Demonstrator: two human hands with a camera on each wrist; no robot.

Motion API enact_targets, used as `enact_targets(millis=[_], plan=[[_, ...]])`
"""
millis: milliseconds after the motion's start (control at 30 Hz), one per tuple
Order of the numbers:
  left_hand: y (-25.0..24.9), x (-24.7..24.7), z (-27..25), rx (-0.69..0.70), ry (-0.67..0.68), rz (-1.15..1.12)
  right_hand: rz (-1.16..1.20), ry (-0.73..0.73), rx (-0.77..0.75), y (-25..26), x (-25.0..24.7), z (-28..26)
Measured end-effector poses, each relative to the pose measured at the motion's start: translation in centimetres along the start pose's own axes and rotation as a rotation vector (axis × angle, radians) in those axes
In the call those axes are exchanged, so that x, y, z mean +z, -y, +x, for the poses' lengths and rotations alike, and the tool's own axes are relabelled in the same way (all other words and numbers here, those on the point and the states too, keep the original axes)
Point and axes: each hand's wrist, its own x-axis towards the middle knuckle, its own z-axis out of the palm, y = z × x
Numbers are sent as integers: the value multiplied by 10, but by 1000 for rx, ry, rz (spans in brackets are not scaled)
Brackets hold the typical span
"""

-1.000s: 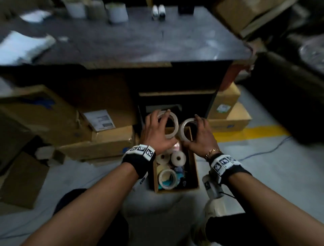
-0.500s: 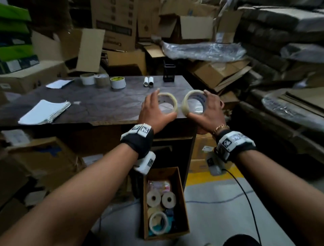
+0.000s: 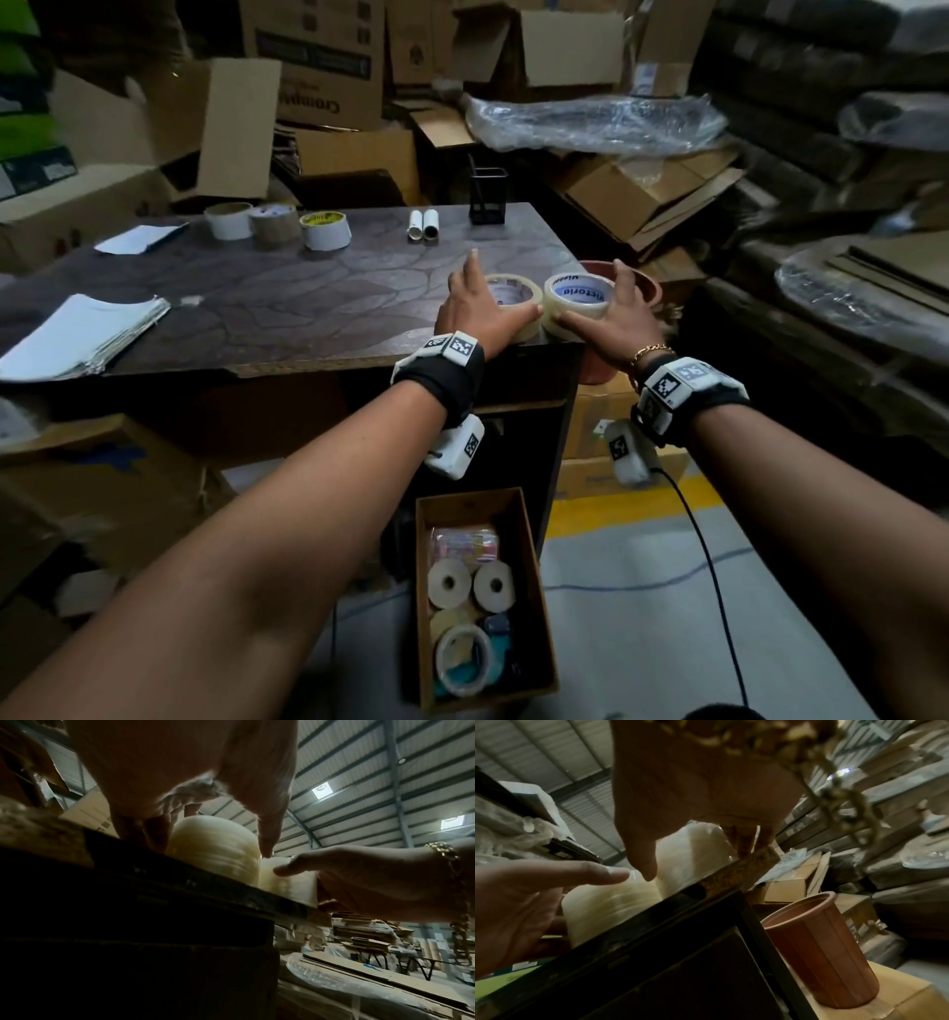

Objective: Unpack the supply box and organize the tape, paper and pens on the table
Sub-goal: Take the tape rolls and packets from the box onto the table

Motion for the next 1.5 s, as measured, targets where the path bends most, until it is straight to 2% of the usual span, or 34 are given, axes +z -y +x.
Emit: enact_targets(millis=[133,267,333,367,433,567,733,800,867,1000,1100,1167,1300,1500], plan=[[10,9,-15,35,-18,40,-20,-27,-38,-2,4,-13],[34,12,-54,223,-224,183,-28,-363,-275,-6,14,-45],[57,17,-82,320,-252,223,43,-490,-412,-11,30,-70],[72,22,-96,345,-231,243,76,-503,-455,-15,42,-85],[109,36,-121,334,-137,283,118,-424,-465,-26,74,-112],[199,75,-170,187,106,358,151,-37,-307,-73,170,-163],[293,119,-215,74,357,433,-57,567,43,-151,296,-224],[318,137,-225,33,438,441,-148,765,134,-177,335,-244],[340,157,-233,5,516,440,-249,892,175,-198,368,-260],[373,187,-241,13,611,454,-301,942,227,-222,415,-281],[390,203,-244,55,615,494,-360,914,288,-229,438,-289],[399,211,-247,51,626,515,-383,868,311,-229,447,-294],[411,221,-254,56,604,527,-369,878,354,-228,460,-295],[404,220,-261,67,577,520,-374,874,331,-233,461,-287]])
